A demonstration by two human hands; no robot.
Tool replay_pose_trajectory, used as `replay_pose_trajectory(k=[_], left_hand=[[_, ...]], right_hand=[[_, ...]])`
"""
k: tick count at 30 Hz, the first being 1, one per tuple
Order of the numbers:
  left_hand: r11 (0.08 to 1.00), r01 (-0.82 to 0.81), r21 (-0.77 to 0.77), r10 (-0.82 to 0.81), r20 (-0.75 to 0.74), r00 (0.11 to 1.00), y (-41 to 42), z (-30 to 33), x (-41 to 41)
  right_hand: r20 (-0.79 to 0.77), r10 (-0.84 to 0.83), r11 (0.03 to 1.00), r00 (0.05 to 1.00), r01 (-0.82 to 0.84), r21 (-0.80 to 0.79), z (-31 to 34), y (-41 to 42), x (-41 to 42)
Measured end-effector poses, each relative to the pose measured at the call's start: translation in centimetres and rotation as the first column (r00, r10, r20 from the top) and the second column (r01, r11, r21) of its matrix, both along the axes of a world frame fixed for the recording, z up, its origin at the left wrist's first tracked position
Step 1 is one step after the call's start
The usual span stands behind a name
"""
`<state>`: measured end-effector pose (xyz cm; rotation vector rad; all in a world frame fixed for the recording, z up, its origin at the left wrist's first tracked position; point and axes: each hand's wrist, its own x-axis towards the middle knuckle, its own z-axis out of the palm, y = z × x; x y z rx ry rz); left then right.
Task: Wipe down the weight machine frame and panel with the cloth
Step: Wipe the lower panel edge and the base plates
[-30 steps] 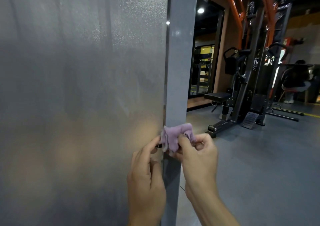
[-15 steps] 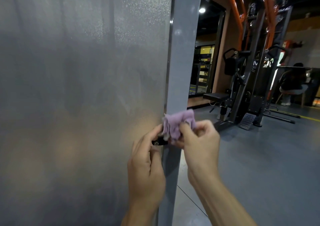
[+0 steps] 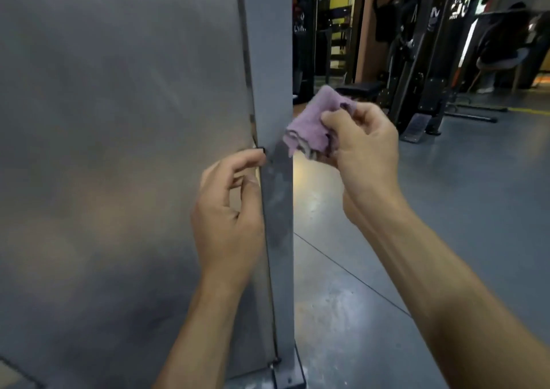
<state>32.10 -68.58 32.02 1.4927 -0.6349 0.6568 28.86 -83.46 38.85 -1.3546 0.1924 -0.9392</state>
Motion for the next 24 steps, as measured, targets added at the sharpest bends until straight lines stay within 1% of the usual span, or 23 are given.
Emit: replay_pose_trajectory(k=[3, 5, 7, 8, 10, 13, 15, 18, 20, 24], left_hand=[[0.999, 0.026, 0.03, -0.027, 0.012, 1.0, -0.6, -0.5, -0.9], [0.99, 0.079, 0.113, -0.083, 0.026, 0.996, -2.0, -0.6, -1.4], [0.961, 0.147, 0.234, -0.158, 0.03, 0.987, -3.6, -1.1, -1.4], [0.934, 0.182, 0.308, -0.202, 0.033, 0.979, -4.2, -1.7, -1.4], [0.85, 0.242, 0.469, -0.286, 0.024, 0.958, -4.9, -3.6, -0.9], [0.7, 0.301, 0.647, -0.35, -0.056, 0.935, -4.7, -9.1, 0.4], [0.63, 0.352, 0.692, -0.335, -0.167, 0.927, -4.2, -14.0, 0.9], [0.545, 0.439, 0.714, -0.265, -0.35, 0.898, -3.2, -21.7, 1.5], [0.483, 0.482, 0.731, -0.187, -0.452, 0.872, -2.3, -26.4, 1.7], [0.436, 0.551, 0.712, -0.047, -0.593, 0.804, -0.7, -34.0, 2.0]], right_hand=[[-0.132, -0.005, 0.985, 0.991, 0.028, 0.17, -6.1, -3.1, -1.2], [-0.22, 0.015, 0.96, 0.975, 0.048, 0.275, -10.2, -4.6, -1.6], [-0.287, 0.078, 0.924, 0.955, 0.039, 0.382, -14.0, -5.7, -2.0], [-0.305, 0.128, 0.9, 0.944, 0.018, 0.435, -15.6, -6.0, -2.2], [-0.308, 0.234, 0.853, 0.922, -0.042, 0.521, -18.8, -6.6, -2.3], [-0.32, 0.328, 0.814, 0.889, -0.094, 0.573, -23.8, -7.2, -2.1], [-0.358, 0.364, 0.793, 0.86, -0.085, 0.603, -27.8, -7.3, -1.8], [-0.437, 0.409, 0.767, 0.801, -0.043, 0.64, -34.1, -7.4, -1.5], [-0.502, 0.423, 0.778, 0.754, -0.019, 0.628, -38.4, -7.4, -1.5], [-0.654, 0.389, 0.839, 0.649, 0.045, 0.543, -46.5, -7.8, -1.3]])
